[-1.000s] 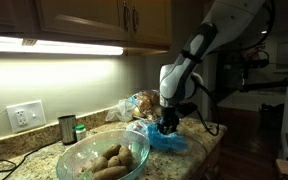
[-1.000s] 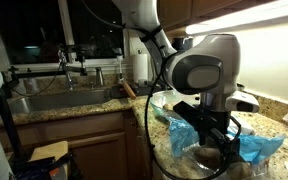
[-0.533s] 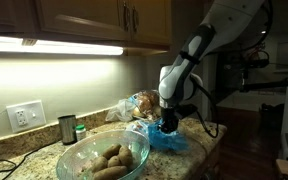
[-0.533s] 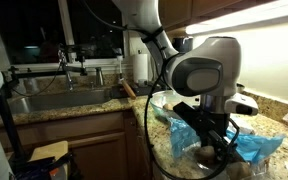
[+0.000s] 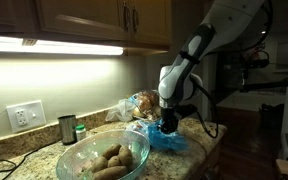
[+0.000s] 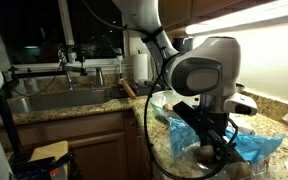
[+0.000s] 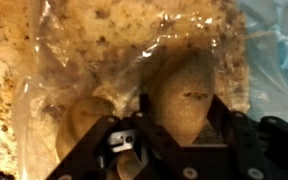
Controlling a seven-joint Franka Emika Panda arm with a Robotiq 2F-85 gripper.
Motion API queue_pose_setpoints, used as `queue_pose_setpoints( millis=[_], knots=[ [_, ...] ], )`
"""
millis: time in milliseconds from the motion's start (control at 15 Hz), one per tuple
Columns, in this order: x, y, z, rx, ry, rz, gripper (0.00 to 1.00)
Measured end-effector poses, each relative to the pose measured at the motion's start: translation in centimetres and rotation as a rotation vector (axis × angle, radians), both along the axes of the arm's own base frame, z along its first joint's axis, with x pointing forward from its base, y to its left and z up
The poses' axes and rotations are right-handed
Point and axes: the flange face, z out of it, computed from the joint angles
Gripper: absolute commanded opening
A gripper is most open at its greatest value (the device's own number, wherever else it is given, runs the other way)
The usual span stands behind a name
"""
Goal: Remove the potatoes from the plastic bag and place them in the glass bowl on the left
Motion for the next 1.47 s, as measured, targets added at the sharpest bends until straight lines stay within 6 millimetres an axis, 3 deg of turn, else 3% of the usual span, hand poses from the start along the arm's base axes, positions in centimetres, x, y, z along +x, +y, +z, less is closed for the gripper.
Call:
queue_pose_setpoints(
  millis=[467, 1133, 1467],
  knots=[
    [-0.1, 2.4, 1.0, -0.012, 0.020, 0.074, 0.33],
    [-2.5, 5.3, 6.7, -0.035, -0.004, 0.137, 0.33],
    [-2.7, 6.6, 9.8, -0.037, -0.042, 0.161, 0.33]
  ],
)
